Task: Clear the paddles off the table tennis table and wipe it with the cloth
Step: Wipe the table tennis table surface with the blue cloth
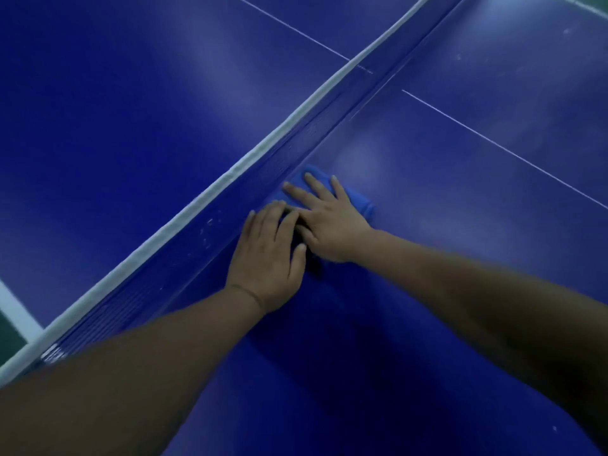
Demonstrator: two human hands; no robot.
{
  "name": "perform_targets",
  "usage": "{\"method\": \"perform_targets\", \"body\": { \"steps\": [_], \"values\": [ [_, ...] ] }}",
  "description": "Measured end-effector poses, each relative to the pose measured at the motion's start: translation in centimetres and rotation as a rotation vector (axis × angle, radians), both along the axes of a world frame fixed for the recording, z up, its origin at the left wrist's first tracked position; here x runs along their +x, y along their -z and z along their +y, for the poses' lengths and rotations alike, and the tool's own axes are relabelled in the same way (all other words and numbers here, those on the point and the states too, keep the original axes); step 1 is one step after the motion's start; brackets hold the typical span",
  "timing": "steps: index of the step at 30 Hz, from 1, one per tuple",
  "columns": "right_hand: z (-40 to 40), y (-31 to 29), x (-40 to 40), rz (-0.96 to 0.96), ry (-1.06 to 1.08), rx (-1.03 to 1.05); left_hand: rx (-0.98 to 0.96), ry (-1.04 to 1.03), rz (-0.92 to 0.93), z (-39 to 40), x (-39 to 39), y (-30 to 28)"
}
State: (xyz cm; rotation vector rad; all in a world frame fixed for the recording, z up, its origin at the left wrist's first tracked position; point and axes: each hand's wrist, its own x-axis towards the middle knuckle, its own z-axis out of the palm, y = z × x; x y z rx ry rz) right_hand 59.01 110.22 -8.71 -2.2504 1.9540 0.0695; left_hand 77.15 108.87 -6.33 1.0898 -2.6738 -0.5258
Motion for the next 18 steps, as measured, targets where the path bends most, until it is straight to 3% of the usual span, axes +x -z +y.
{"method": "perform_targets", "body": {
  "steps": [7,9,12,14,16,18],
  "values": [
    [-5.5,-1.4,-9.5,-0.004,0.436,0.001,-0.017,0.005,-0.081,-1.6,-5.5,1.9],
    [-4.1,-0.5,-8.2,0.012,0.329,-0.046,-0.031,-0.013,-0.091,-1.2,-5.1,2.5],
    [-1.8,0.2,-7.0,-0.017,-0.014,-0.042,-0.037,0.019,-0.106,-1.4,-5.2,2.8],
    [-3.6,0.1,-9.9,0.037,-0.038,-0.026,-0.026,0.045,-0.128,-1.6,-5.4,2.8],
    [-7.3,-0.3,-14.4,0.128,0.16,-0.054,-0.013,0.056,-0.144,-1.7,-5.4,2.8],
    [-10.4,-1.3,-19.0,0.062,0.436,-0.033,0.006,0.067,-0.163,-1.8,-5.4,2.8]
  ]
}}
